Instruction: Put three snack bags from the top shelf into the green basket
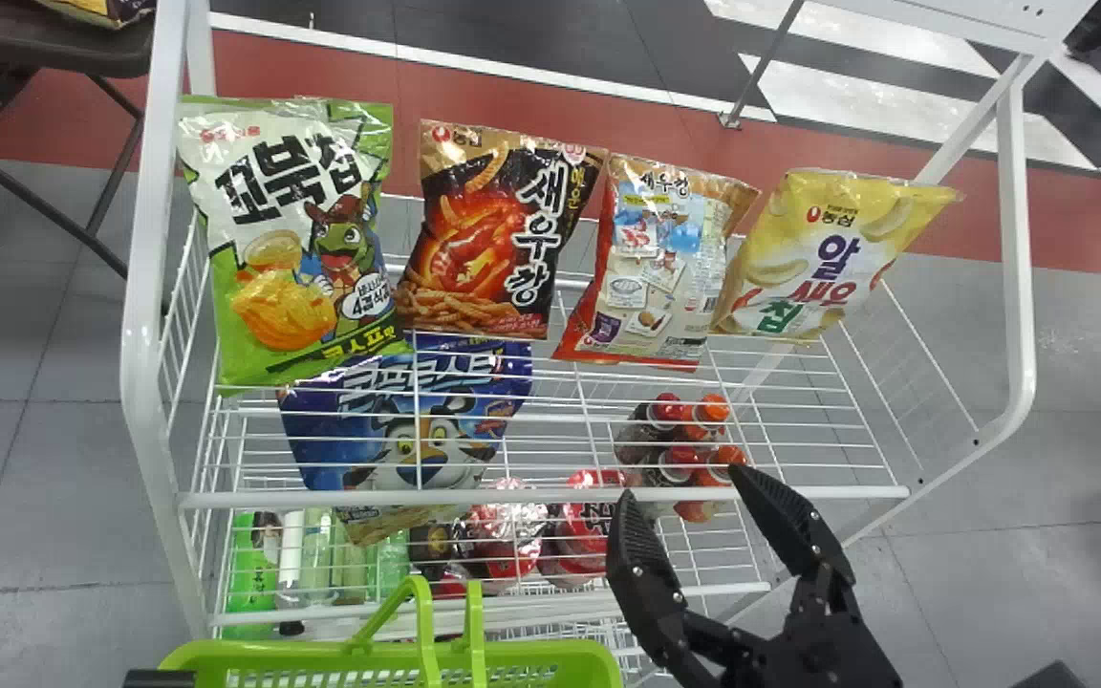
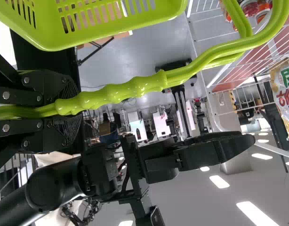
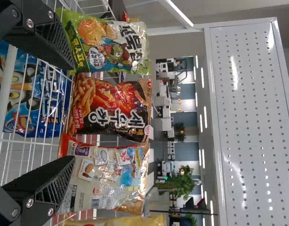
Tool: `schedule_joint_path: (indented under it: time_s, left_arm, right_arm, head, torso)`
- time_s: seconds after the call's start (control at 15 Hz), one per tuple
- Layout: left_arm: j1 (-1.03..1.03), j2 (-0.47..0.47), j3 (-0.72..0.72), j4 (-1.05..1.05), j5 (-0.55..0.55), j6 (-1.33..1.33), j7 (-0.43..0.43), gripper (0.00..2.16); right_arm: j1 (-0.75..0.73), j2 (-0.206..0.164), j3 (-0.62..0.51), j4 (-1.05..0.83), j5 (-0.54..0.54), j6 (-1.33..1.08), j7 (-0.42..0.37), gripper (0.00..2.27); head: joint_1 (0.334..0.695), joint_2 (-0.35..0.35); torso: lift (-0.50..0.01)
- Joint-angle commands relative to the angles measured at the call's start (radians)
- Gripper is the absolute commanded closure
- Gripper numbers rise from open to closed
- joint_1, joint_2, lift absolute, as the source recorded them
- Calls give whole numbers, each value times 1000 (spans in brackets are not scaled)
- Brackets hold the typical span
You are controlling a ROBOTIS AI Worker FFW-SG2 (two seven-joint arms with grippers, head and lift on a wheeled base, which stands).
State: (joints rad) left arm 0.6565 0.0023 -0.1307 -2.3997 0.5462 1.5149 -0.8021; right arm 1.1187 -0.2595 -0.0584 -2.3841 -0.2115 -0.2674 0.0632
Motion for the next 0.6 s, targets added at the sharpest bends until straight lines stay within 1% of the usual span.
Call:
schedule_joint_path:
  time_s: [0.0,0.2,0.27,0.33,0.47,0.53]
  left_arm:
    - [5,-2,-6,-1,0,0,0,2145]
    - [8,-2,-9,-3,0,9,1,2145]
    - [8,-2,-12,-6,-2,12,4,2145]
    - [0,2,-14,-9,-3,28,11,2142]
    - [-9,4,-17,-10,-5,34,18,2145]
    - [-12,4,-20,-9,-5,37,24,2145]
  right_arm:
    - [-96,2,26,33,4,43,12,151]
    - [-275,6,92,80,7,212,32,151]
    - [-327,16,114,103,9,218,49,151]
    - [-369,36,126,114,15,236,73,151]
    - [-447,45,164,132,30,288,101,151]
    - [-502,48,197,155,57,325,102,151]
  head:
    - [695,-350]
    - [695,-350]
    - [695,-350]
    - [695,-350]
    - [695,-350]
    - [695,-350]
  torso:
    - [-50]
    - [-50]
    - [-50]
    - [-50]
    - [-50]
    - [-50]
